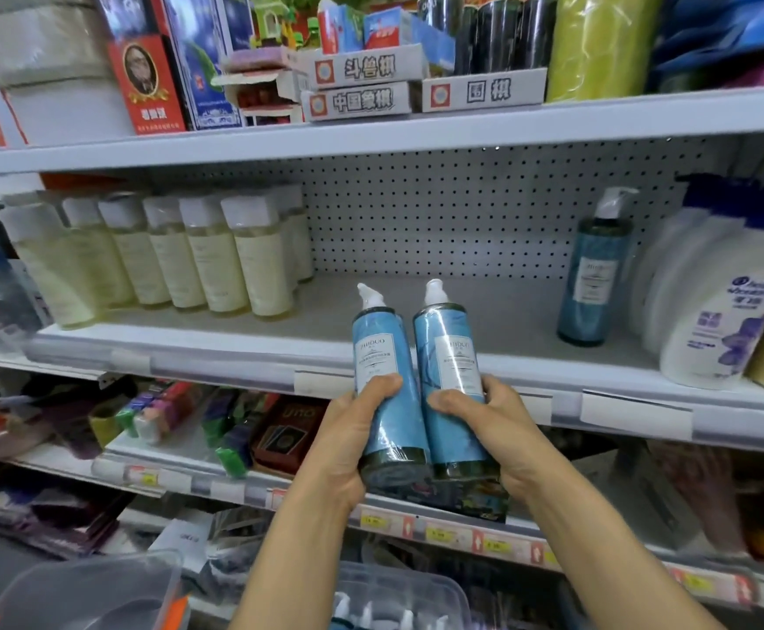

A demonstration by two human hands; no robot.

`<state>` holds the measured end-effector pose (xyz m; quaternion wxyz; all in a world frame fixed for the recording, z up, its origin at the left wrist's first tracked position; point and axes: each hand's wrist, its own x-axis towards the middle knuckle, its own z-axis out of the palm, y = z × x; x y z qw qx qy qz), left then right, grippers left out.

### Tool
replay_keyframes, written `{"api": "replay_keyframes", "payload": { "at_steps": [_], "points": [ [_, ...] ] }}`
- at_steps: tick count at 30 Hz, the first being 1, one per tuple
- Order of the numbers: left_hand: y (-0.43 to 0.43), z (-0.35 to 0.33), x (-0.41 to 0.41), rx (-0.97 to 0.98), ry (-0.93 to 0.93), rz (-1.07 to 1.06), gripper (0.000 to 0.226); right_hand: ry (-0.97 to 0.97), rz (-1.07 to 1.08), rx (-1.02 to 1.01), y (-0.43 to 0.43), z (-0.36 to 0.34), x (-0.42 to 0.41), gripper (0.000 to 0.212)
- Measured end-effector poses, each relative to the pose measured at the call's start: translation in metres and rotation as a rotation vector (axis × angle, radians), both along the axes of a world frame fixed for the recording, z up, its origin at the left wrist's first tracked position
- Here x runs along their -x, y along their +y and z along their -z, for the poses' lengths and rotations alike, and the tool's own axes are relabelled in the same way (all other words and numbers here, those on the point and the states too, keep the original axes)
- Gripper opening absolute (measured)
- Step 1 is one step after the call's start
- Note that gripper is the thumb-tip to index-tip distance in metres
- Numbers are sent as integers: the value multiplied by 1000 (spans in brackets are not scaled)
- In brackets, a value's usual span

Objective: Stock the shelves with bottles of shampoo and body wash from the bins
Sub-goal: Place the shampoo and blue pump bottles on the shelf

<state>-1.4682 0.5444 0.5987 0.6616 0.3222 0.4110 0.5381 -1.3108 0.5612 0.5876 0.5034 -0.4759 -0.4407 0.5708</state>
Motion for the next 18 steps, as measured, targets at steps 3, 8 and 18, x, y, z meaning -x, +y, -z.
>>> {"api": "replay_keyframes", "payload": {
  "at_steps": [3,8,18],
  "points": [
    [13,-8,-5,-16,-20,13,61,-13,56,-33,14,-9,-7,45],
    [33,-16,-8,-48,1,31,59,14,183,-123,36,-25,-18,47],
    [59,-21,-9,-68,81,65,41,53,406,-308,67,-51,-54,55]
  ]
}}
